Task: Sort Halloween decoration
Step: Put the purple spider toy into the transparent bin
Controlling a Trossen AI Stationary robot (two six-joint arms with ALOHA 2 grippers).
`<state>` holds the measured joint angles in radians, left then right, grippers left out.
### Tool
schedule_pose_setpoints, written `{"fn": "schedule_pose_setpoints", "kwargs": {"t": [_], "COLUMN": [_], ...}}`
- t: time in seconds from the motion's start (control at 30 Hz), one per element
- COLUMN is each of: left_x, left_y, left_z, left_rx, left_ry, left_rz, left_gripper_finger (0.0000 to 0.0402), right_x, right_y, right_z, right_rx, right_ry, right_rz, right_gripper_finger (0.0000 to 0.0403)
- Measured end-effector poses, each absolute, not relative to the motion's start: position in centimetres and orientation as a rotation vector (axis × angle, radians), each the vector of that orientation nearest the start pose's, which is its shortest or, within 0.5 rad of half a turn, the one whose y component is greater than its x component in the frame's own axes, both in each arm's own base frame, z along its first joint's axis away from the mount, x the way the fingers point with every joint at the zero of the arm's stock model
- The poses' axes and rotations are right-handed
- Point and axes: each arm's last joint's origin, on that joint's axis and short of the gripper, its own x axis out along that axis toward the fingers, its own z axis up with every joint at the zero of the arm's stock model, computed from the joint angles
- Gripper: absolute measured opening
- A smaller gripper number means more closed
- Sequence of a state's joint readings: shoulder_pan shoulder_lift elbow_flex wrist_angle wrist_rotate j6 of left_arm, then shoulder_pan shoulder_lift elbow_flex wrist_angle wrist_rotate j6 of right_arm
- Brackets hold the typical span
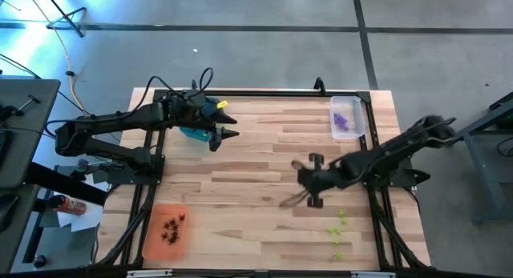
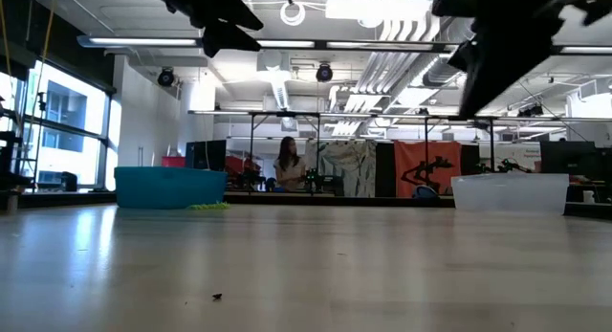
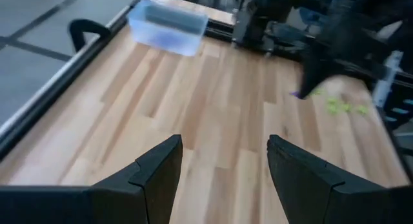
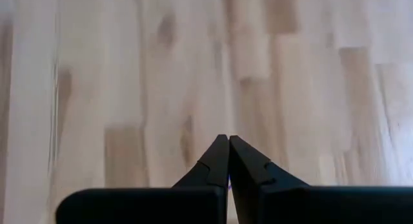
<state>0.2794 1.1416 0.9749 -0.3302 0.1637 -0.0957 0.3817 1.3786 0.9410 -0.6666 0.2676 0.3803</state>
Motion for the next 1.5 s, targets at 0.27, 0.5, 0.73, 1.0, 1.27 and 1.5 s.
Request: {"fn": "schedule_pose_setpoints", "kwargs": {"t": [0.27, 0.5, 0.73, 1.0, 1.27, 1.5], "left_x": [24.9, 24.9, 24.9, 24.9, 24.9, 24.9], "left_y": [4.9, 3.7, 3.8, 3.8, 4.0, 4.1], "left_z": [29.7, 28.8, 28.7, 28.7, 28.7, 28.7], "left_rx": [-0.284, -0.329, -0.200, -0.180, -0.180, -0.179], "left_ry": [0.293, 0.001, -0.013, -0.013, -0.015, -0.015], "left_rz": [0.044, -0.002, 0.086, 0.101, 0.130, 0.137], "left_gripper_finger": [0.0211, 0.0211, 0.0211, 0.0211, 0.0211, 0.0211], "right_x": [24.5, 27.1, 29.1, 29.2, 26.8, 20.7], "right_y": [3.2, -1.6, -3.4, -4.3, -7.6, -12.1], "right_z": [23.4, 27.2, 29.7, 29.4, 28.9, 25.4], "right_rx": [0.230, 0.211, 0.122, 0.115, 0.195, 0.404], "right_ry": [0.456, 0.094, 0.035, 0.053, 0.207, 0.637], "right_rz": [-0.172, -0.150, 0.029, 0.026, -0.191, -0.931], "right_gripper_finger": [0.0000, 0.0000, 0.0000, 0.0000, 0.0000, 0.0000]}}
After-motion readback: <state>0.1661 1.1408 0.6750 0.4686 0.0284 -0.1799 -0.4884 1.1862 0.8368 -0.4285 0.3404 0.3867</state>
